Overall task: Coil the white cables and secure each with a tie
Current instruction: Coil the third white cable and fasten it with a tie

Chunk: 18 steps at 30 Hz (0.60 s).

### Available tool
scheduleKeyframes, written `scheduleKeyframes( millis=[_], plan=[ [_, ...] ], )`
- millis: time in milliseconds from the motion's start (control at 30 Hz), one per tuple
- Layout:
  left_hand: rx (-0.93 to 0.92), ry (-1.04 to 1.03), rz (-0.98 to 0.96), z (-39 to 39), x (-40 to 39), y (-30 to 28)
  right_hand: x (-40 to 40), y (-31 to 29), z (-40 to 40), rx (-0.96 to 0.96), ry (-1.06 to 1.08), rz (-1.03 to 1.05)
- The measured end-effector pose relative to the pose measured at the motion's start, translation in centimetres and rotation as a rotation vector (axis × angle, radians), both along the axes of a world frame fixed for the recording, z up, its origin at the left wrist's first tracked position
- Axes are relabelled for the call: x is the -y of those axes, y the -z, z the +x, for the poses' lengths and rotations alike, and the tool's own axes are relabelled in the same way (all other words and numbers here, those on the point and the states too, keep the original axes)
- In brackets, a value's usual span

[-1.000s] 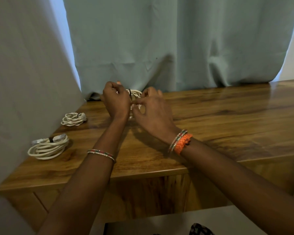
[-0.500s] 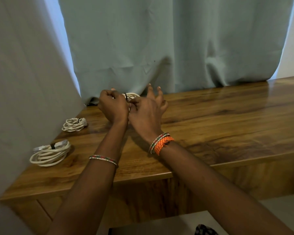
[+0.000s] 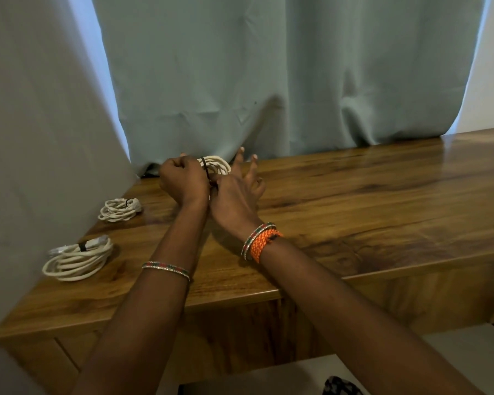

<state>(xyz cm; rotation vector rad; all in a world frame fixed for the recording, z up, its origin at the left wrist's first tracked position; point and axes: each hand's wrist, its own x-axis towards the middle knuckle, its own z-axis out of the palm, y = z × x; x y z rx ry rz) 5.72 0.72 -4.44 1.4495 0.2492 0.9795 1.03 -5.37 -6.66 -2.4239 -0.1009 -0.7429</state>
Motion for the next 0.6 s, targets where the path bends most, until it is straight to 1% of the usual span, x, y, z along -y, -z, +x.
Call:
scheduleKeyframes(
  millis=[133,333,433,500,600],
  plan=[
    [0.003,0.061,0.023,0.0,0.6,-0.1,0.8,-0.7,0.0,0.097,0.072,0.081],
    [0.039,0.16,0.143,0.2,0.9,-0.3,2.2,-0.5,-0.5,0.122,-0.006,0.228],
    [0.09,0.175,0.232,-0.2,0.9,-0.3,3.0,-0.6,-0.7,0.043,-0.12,0.428],
    [0.125,0.145,0.302,-0.5,0.8,-0.2,3.5,-1.0,-1.0,-0.019,-0.202,0.542],
    [0.167,0.082,0.368,0.0,0.4,0.2,4.2,-1.1,-1.4,-0.094,-0.243,0.589]
  ],
)
